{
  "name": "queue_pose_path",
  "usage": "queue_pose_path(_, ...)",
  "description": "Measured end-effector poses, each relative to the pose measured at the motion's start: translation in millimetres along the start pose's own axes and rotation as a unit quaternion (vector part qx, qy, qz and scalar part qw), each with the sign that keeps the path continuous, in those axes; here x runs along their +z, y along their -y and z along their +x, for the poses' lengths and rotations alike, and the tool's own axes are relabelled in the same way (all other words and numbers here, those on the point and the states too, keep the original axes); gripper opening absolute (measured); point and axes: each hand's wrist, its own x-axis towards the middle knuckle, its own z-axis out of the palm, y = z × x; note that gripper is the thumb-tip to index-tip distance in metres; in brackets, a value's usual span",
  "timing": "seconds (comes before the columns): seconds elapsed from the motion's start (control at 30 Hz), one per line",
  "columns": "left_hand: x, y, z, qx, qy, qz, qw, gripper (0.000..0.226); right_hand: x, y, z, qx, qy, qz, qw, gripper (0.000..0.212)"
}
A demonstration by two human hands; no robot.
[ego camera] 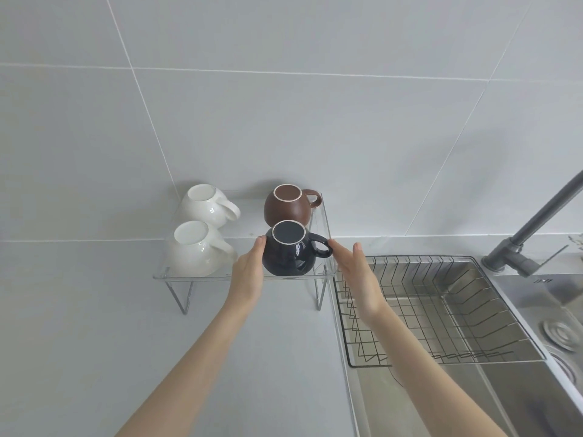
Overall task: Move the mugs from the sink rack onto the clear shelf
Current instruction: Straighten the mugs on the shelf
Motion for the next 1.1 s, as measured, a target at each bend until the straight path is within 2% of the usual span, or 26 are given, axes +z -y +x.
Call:
queue_pose_path(0.17,-1.8,-0.9,11.3,0.019,-0.017,0.004,1.000,0.029,-7.8,15.8,21.9,-0.020,-0.047,0.085,0.995,0.058)
queue_pose_path(0.23,-2.4,-7.1,27.3,0.022,-0.012,0.003,1.000,0.046,-7.7,25.4,43.0,-0.018,-0.045,0.083,0.995,0.058)
queue_pose_path(0.33,2.8,-21.7,52.9,-0.007,0.009,-0.014,1.000,0.059,-2.2,36.7,75.3,-0.010,-0.027,0.062,0.998,0.060)
queue_pose_path(0.5,13.0,-25.5,77.8,-0.059,0.035,-0.028,0.997,0.063,7.4,50.7,109.0,0.016,-0.020,0.029,0.999,0.056)
queue_pose_path(0.6,17.3,-21.6,78.9,-0.071,0.047,-0.013,0.996,0.064,9.7,49.3,116.5,0.003,0.007,0.030,1.000,0.058)
queue_pose_path(1.1,1.5,-15.8,99.5,-0.054,0.066,0.011,0.996,0.067,9.9,31.7,92.1,-0.012,0.020,0.001,1.000,0.061)
